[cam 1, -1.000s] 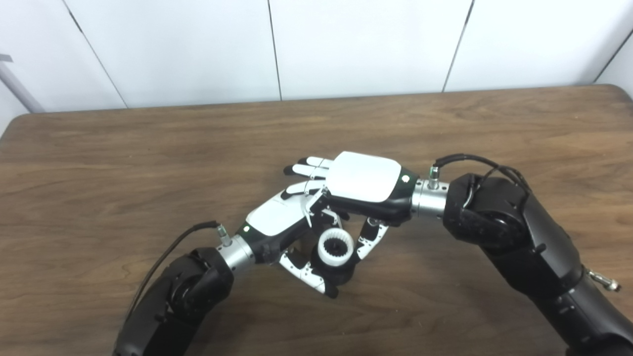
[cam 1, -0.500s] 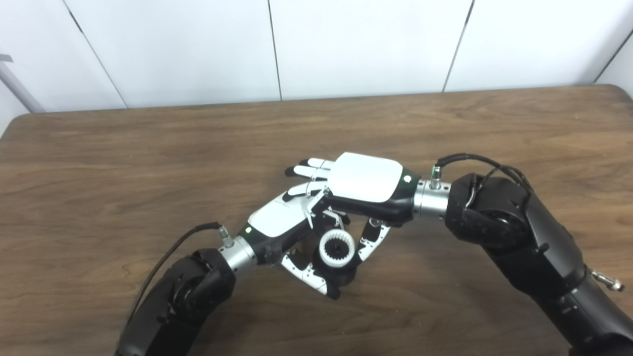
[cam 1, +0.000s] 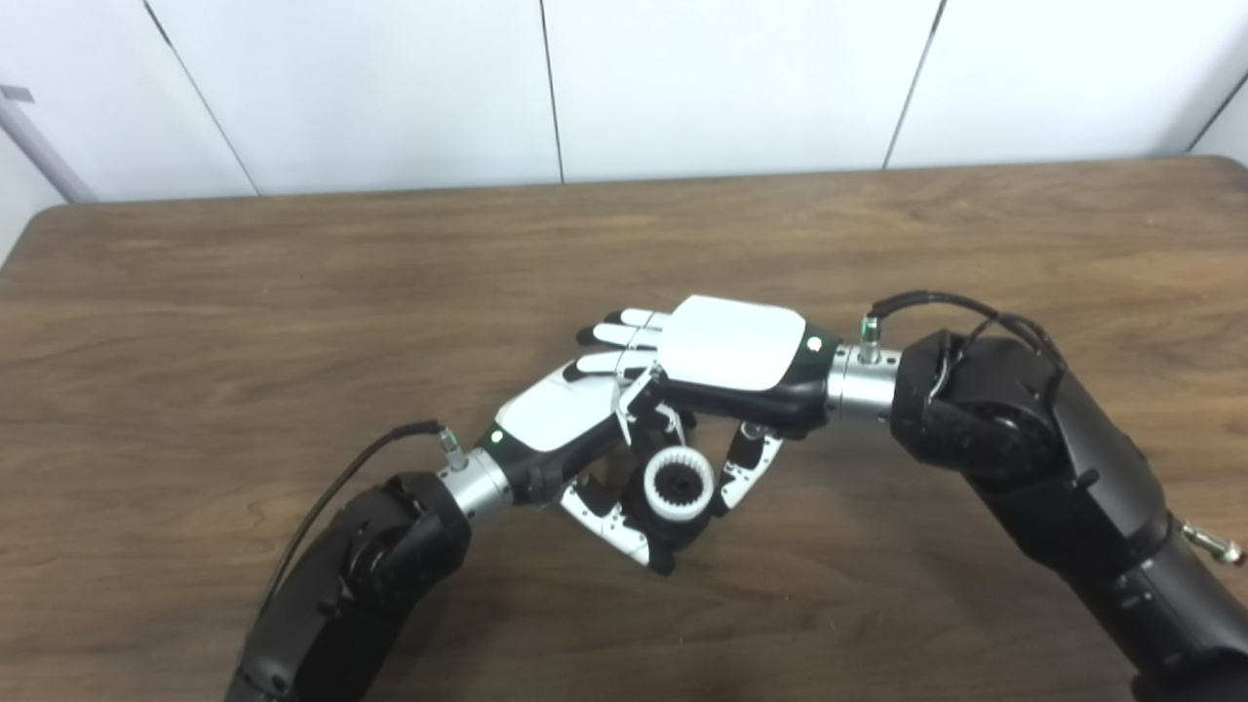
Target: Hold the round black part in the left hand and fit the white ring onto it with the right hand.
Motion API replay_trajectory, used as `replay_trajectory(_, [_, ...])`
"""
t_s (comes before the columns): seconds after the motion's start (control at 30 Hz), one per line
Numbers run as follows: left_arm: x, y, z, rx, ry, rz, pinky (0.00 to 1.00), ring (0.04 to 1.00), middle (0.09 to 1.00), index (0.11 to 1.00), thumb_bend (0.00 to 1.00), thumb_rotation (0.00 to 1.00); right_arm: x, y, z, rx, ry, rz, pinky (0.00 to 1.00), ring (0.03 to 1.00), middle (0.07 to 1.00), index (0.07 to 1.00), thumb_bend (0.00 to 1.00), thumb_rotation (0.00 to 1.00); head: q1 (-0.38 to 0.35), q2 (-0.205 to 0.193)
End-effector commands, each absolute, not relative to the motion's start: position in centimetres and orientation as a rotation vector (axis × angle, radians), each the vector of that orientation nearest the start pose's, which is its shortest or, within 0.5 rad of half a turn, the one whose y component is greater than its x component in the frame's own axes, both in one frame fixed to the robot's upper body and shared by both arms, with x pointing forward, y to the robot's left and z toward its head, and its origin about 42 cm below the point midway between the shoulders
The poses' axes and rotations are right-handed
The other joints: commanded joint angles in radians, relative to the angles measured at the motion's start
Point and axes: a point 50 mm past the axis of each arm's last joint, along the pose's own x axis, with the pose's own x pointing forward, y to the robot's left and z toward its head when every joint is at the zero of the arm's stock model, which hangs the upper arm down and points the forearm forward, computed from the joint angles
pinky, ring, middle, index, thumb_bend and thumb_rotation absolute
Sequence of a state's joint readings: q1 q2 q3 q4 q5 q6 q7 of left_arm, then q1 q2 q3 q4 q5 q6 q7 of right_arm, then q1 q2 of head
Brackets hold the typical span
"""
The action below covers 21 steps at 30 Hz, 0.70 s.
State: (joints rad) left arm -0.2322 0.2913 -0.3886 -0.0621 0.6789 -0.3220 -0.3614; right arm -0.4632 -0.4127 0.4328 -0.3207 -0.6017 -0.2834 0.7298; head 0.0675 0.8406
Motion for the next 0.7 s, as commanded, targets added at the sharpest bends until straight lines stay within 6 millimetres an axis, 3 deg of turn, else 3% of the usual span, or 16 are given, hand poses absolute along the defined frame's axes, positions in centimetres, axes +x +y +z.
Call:
replay_trajectory(0.0, [32.22, 15.56, 17.96, 1.045, -0.590, -0.747, 1.00, 0.949, 0.773, 0.481, 0.52, 0.06, 32.52, -15.04, 28.02, -1.373, -0.778, 1.028, 1.00, 1.000, 0.935, 0.586, 0.90, 0.25, 0.000, 0.000])
replay_trajectory(0.07, [32.16, 15.53, 17.92, 1.038, -0.590, -0.747, 1.00, 0.950, 0.774, 0.481, 0.52, 0.06, 32.51, -15.06, 27.99, -1.373, -0.782, 1.026, 1.00, 1.000, 0.937, 0.615, 0.99, 0.28, 0.004, -0.002])
replay_trajectory(0.13, [32.13, 15.49, 17.93, 1.038, -0.592, -0.747, 1.00, 0.951, 0.777, 0.481, 0.52, 0.06, 32.49, -15.08, 27.92, -1.371, -0.785, 1.025, 1.00, 1.000, 0.940, 0.624, 1.00, 0.29, 0.005, -0.004])
replay_trajectory(0.67, [32.35, 15.65, 17.62, 1.067, -0.606, -0.742, 1.00, 0.944, 0.767, 0.485, 0.52, 0.06, 32.49, -15.23, 28.34, -1.374, -0.812, 1.011, 1.00, 1.000, 0.967, 0.688, 1.00, 0.28, 0.001, -0.003])
